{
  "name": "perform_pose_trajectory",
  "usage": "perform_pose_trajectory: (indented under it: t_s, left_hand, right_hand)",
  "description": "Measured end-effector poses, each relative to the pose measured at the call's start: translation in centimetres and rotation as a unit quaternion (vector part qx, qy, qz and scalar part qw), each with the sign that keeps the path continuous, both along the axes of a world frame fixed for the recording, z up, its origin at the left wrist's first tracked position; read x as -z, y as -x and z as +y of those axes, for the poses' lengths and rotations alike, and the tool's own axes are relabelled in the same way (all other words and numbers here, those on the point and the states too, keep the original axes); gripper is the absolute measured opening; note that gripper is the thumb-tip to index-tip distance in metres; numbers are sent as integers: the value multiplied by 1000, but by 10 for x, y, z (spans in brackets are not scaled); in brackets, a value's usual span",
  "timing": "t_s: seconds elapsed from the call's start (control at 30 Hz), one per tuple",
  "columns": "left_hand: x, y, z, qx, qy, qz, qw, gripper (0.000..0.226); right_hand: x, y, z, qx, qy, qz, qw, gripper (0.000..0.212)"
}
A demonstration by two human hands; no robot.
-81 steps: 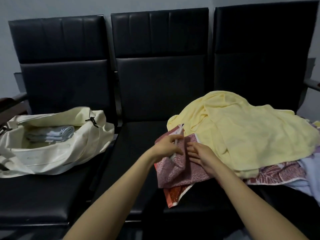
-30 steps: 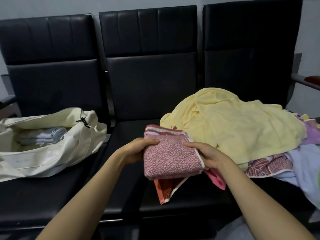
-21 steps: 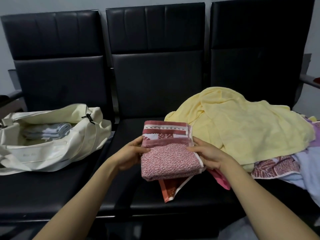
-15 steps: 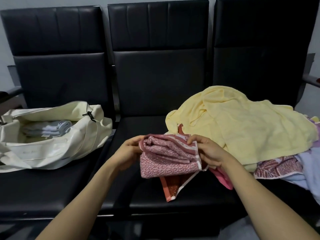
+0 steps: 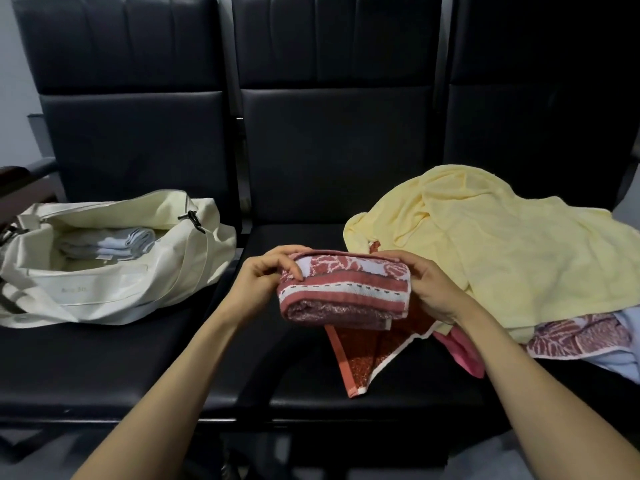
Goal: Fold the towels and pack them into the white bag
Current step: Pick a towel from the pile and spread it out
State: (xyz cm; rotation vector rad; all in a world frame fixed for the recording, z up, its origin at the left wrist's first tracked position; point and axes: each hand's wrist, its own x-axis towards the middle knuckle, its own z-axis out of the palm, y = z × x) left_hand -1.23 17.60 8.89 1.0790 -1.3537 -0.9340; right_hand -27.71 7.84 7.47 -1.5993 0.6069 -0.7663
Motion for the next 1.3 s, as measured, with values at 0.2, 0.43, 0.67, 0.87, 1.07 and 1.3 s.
perform_pose_trajectory:
  t_s: [0.2,0.43,0.67,0.87,1.07,1.3]
  left_hand:
    - [21,0,-15,-44,-241,165,955,42]
    - [27,6,-15,-24,-290,139,947,61]
    - [25,5,-11,-5,-184,-76,980,89]
    - [29,19,-9,-165,-67,-336,925,73]
    - [25,10,-6,-133,-40,-399,906,57]
    - [15,10,-8,-63,-127,-66,988,58]
  right_hand:
    - [12,-16,1,59,-158,12,986,36]
    - [24,-20,-4,95,-144,72,982,68]
    - [9,-5,0,-20,-64,143,987,81]
    - [11,-21,7,148,138,237,950,69]
    - [6,-16,5,158,201,285,924,38]
    - [4,-9,1,102,-45,82,990,23]
